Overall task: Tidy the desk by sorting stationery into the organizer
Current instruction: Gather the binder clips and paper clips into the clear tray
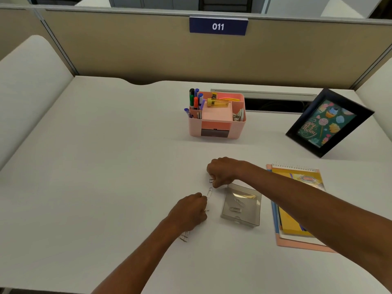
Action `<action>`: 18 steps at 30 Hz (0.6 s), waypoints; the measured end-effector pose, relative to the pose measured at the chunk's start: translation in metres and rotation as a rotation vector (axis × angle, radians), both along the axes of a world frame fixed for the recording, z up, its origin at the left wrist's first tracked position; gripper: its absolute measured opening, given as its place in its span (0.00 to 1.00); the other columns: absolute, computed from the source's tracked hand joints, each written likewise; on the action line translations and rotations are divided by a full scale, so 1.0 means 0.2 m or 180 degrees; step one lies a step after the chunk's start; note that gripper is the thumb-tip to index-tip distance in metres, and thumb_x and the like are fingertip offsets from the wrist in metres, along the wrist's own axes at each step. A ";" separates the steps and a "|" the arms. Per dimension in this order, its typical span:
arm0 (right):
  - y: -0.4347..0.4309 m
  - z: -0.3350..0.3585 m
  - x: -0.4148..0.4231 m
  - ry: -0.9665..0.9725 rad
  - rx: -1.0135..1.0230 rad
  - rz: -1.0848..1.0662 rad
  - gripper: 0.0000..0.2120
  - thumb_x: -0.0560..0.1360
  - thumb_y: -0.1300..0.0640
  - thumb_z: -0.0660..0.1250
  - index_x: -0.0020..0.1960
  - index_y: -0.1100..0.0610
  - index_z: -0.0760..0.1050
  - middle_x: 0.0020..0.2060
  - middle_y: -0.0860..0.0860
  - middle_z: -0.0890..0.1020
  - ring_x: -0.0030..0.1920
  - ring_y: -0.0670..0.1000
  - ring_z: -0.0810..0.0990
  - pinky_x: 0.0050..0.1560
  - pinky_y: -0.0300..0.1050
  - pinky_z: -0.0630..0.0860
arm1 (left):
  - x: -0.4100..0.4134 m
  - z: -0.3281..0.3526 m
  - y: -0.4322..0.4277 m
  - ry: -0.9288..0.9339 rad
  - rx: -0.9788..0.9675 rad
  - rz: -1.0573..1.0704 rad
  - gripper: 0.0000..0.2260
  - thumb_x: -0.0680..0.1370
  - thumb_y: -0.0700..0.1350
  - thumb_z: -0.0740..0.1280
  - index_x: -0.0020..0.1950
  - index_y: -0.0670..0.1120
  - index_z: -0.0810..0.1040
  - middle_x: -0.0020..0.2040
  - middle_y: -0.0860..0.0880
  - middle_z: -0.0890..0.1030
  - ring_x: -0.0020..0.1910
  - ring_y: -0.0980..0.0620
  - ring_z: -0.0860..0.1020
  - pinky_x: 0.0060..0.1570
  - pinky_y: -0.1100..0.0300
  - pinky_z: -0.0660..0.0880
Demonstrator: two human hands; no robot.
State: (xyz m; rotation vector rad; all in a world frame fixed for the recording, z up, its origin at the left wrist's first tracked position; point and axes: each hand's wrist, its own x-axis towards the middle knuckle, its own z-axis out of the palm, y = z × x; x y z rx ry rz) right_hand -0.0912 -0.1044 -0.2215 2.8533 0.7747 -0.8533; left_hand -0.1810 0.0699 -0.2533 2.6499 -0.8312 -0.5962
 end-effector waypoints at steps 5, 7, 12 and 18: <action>-0.01 -0.04 -0.01 0.0075 0.0156 -0.0101 0.13 0.70 0.54 0.69 0.34 0.59 0.69 0.30 0.51 0.70 0.31 0.52 0.68 0.32 0.46 0.64 | 0.01 -0.01 0.02 0.0158 -0.0229 0.0112 0.03 0.73 0.40 0.60 0.40 0.47 0.69 0.42 0.50 0.73 0.39 0.50 0.70 0.37 0.59 0.65; -0.03 -0.04 -0.01 0.0135 0.0229 -0.0144 0.11 0.70 0.55 0.68 0.34 0.58 0.69 0.31 0.52 0.71 0.32 0.52 0.68 0.32 0.46 0.63 | 0.02 -0.03 0.03 0.0169 -0.0317 0.0128 0.04 0.75 0.40 0.60 0.43 0.46 0.74 0.44 0.49 0.76 0.41 0.50 0.73 0.39 0.59 0.69; -0.10 0.04 -0.01 0.0274 0.0994 -0.0683 0.10 0.71 0.61 0.67 0.36 0.56 0.67 0.34 0.49 0.72 0.34 0.50 0.68 0.34 0.45 0.67 | 0.04 0.01 0.01 0.0179 -0.0939 0.0459 0.05 0.76 0.40 0.67 0.48 0.44 0.82 0.45 0.49 0.81 0.42 0.54 0.77 0.44 0.63 0.74; -0.31 0.18 -0.21 -0.0004 0.2352 -0.2019 0.07 0.73 0.66 0.69 0.50 0.59 0.75 0.35 0.53 0.82 0.32 0.49 0.82 0.37 0.43 0.78 | 0.07 0.13 -0.19 0.0016 -0.1753 0.0554 0.05 0.74 0.43 0.71 0.48 0.46 0.84 0.42 0.52 0.82 0.38 0.58 0.76 0.40 0.66 0.73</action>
